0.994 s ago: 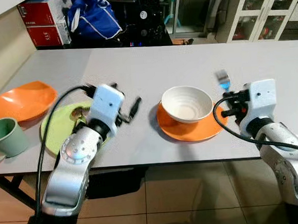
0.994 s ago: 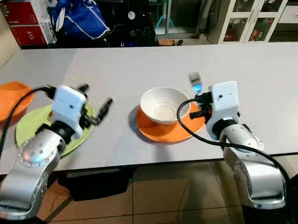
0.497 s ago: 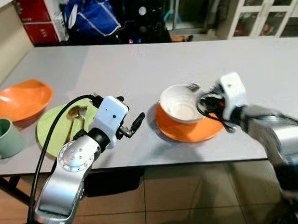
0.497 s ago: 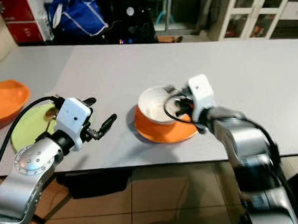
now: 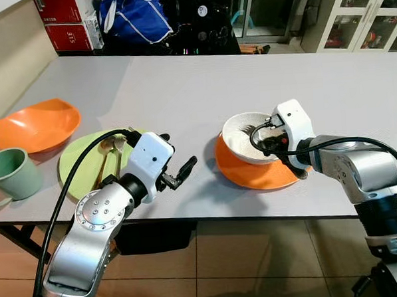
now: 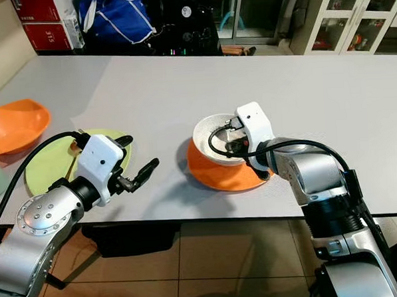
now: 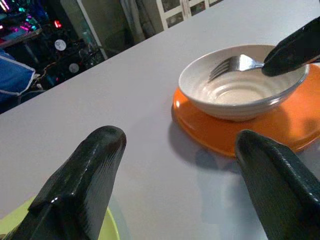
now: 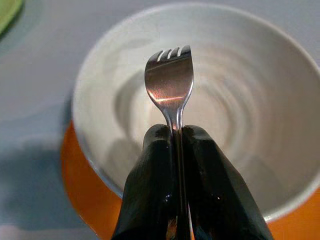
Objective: Setting the table
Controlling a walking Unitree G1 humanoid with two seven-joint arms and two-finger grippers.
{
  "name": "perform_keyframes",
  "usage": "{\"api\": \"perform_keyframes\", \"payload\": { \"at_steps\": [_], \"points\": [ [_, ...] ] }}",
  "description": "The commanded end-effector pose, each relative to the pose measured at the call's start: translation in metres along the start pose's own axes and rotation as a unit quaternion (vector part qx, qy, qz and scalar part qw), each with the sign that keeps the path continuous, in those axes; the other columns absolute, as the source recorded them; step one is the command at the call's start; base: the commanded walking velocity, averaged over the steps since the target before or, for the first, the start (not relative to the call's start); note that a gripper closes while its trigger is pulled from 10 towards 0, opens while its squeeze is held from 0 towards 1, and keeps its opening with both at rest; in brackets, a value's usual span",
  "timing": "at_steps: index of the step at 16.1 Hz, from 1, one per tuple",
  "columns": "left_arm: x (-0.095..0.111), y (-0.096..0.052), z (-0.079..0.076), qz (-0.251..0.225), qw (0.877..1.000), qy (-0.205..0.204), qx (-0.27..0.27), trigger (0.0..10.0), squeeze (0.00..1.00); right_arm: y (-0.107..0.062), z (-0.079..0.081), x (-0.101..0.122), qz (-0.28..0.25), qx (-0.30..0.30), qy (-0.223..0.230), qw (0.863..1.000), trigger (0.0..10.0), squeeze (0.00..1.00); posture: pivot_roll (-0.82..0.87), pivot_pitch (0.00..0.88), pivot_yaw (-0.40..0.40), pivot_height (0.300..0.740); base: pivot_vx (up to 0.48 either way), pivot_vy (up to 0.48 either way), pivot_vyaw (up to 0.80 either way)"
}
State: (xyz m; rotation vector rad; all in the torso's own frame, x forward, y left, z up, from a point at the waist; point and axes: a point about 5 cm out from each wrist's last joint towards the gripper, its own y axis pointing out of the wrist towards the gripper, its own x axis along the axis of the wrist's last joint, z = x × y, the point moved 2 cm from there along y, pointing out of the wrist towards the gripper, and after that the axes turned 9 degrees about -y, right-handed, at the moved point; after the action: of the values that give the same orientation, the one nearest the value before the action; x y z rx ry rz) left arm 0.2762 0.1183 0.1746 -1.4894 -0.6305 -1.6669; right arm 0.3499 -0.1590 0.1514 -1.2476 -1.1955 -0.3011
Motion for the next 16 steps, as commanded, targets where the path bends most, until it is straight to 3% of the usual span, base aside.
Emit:
{"api": "perform_keyframes", "payload": {
  "at_steps": [1, 4, 9, 10, 11, 12, 16],
  "points": [
    [0.002, 0.0, -0.005, -0.001, 1.0, 0.003, -0.014, 10.0, 0.0, -0.001, -0.008, 0.005, 0.003, -0.023, 0.006, 1.0, 10.0, 0.0, 0.0, 0.015, -0.014, 0.74, 0.0, 0.0, 0.0],
    [0.001, 0.0, -0.006, 0.003, 1.0, 0.005, -0.017, 10.0, 0.0, 0.005, -0.016, 0.01, -0.002, -0.046, 0.046, 0.998, 10.0, 0.0, 0.01, 0.013, -0.014, 0.74, 0.0, 0.0, 0.0],
    [-0.006, -0.002, -0.016, 0.028, 0.998, 0.003, -0.05, 10.0, 0.0, 0.015, -0.019, 0.019, -0.008, -0.056, 0.076, 0.996, 10.0, 0.0, 0.01, 0.013, -0.013, 0.74, 0.0, 0.0, 0.0],
    [-0.006, -0.002, -0.017, 0.027, 0.998, 0.002, -0.05, 10.0, 0.0, 0.016, -0.018, 0.02, -0.007, -0.056, 0.079, 0.995, 10.0, 0.23, 0.01, 0.013, -0.013, 0.74, 0.0, 0.0, 0.0],
    [-0.006, -0.002, -0.017, 0.027, 0.998, 0.001, -0.05, 10.0, 0.0, 0.018, -0.018, 0.02, -0.007, -0.056, 0.081, 0.995, 10.0, 0.64, 0.01, 0.015, -0.015, 0.74, 0.0, 0.0, 0.0],
    [-0.006, -0.002, -0.017, 0.028, 0.998, 0.001, -0.05, 10.0, 0.0, 0.019, -0.017, 0.021, -0.007, -0.055, 0.082, 0.995, 10.0, 0.73, 0.01, 0.015, -0.015, 0.74, 0.0, 0.0, 0.0],
    [-0.006, -0.002, -0.017, 0.03, 0.998, 0.003, -0.05, 10.0, 0.0, 0.021, -0.017, 0.021, -0.003, -0.053, 0.085, 0.995, 10.0, 0.83, 0.01, 0.016, -0.016, 0.74, 0.0, 0.0, 0.0]
  ]
}}
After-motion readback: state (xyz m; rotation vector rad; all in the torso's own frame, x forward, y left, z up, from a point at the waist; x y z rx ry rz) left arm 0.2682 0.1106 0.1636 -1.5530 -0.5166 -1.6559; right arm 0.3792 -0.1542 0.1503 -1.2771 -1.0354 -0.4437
